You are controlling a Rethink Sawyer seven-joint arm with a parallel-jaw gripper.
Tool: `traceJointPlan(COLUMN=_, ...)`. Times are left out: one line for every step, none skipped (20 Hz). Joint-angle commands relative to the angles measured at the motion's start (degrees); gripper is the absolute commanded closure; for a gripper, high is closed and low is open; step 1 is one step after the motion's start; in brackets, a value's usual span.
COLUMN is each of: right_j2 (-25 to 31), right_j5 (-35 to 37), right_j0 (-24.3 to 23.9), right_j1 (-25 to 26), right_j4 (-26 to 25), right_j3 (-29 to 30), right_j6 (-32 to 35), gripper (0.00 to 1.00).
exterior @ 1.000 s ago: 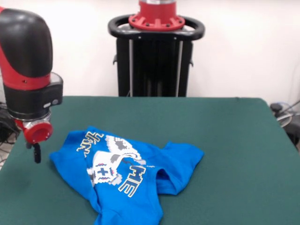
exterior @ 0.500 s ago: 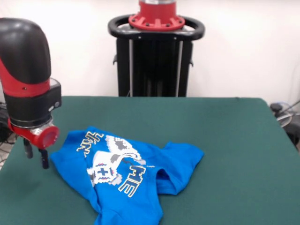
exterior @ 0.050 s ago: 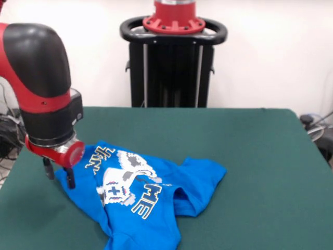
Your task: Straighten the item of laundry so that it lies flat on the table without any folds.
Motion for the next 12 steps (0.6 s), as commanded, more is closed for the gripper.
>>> traceJointPlan(right_j2=3.47, right_j5=3.77, right_j0=4.27, right_j1=-0.25, right_j4=-3.18, right_j3=-1.59, right_j6=-4.85, gripper=0.0)
traceJointPlan(right_j2=2.6, right_j5=2.9, right_j0=5.07, right_j1=-0.11, right_j4=-4.3, right_j3=-1.89, right_j6=-4.75, gripper=0.0)
traceJointPlan(right_j2=2.04, right_j5=2.18, right_j0=5.49, right_j1=0.38, right_j4=-4.93, right_j3=-2.06, right_j6=-4.42, gripper=0.0)
traceJointPlan(right_j2=1.8, right_j5=1.35, right_j0=5.69, right_j1=1.02, right_j4=-5.42, right_j3=-2.06, right_j6=-4.13, gripper=0.0)
traceJointPlan(right_j2=1.88, right_j5=0.64, right_j0=5.62, right_j1=1.68, right_j4=-5.55, right_j3=-1.88, right_j6=-3.81, gripper=0.0)
traceJointPlan(right_j2=1.78, right_j5=-0.16, right_j0=5.7, right_j1=2.04, right_j4=-5.51, right_j3=-1.29, right_j6=-2.87, gripper=0.0)
traceJointPlan(right_j2=1.22, right_j5=-0.29, right_j0=6.29, right_j1=2.2, right_j4=-5.25, right_j3=-1.18, right_j6=-1.29, gripper=0.0)
traceJointPlan(right_j2=0.33, right_j5=-0.43, right_j0=6.96, right_j1=2.0, right_j4=-4.62, right_j3=-0.44, right_j6=1.11, gripper=0.0)
traceJointPlan(right_j2=-0.28, right_j5=-0.55, right_j0=7.5, right_j1=1.87, right_j4=-4.22, right_j3=0.11, right_j6=2.62, gripper=0.0)
traceJointPlan(right_j2=-0.63, right_j5=-0.76, right_j0=7.9, right_j1=1.98, right_j4=-4.21, right_j3=0.3, right_j6=3.13, gripper=0.0)
traceJointPlan(right_j2=-1.44, right_j5=-0.5, right_j0=8.63, right_j1=2.34, right_j4=-4.11, right_j3=-0.06, right_j6=4.1, gripper=0.0)
traceJointPlan(right_j2=-2.55, right_j5=-0.2, right_j0=9.55, right_j1=2.78, right_j4=-4.27, right_j3=-0.52, right_j6=5.16, gripper=0.0)
